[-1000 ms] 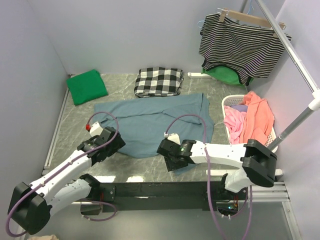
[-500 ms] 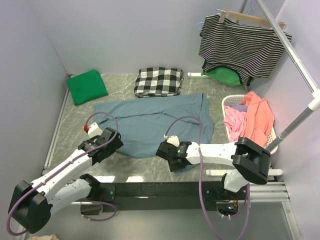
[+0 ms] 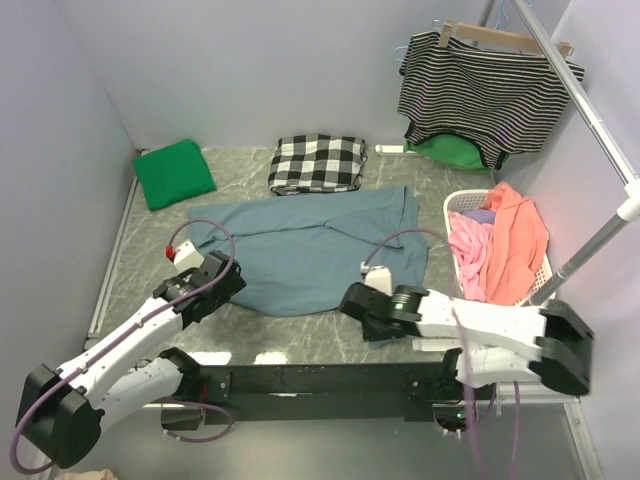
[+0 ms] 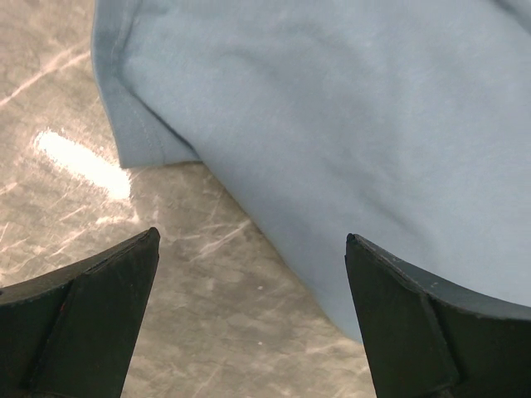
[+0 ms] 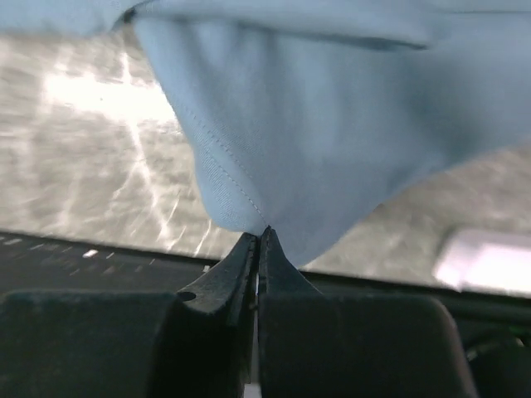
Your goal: Fold and stack the t-shirts
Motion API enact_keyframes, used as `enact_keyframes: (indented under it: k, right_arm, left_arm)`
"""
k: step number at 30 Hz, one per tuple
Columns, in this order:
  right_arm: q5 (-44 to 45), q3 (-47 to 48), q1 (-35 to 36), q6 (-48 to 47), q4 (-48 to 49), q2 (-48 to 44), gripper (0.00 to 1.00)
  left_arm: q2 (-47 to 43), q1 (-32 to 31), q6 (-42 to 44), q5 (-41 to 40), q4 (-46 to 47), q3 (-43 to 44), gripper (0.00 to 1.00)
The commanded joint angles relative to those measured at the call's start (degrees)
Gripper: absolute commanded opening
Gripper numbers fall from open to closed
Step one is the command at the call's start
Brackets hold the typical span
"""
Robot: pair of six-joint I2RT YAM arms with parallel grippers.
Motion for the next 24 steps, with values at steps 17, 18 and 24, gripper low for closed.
enact_keyframes:
  k: [17, 18, 24]
  right_arm:
    - [13.0, 12.1, 0.1, 11.8, -27.8, -16.3, 0.00]
    - [13.0, 11.8, 0.0, 11.6, -27.2, -15.6, 0.00]
    - [12.8, 11.2, 0.0, 7.0, -21.3, -11.5, 0.00]
  left_arm:
    - [-0.5, -0.2, 2.1, -1.4, -1.9, 3.5, 0.99]
    - [-0.2, -0.2, 2.2, -1.3, -1.6, 3.4, 0.99]
    - [1.1, -0.2, -2.4, -3.2, -4.3, 3.0, 0.99]
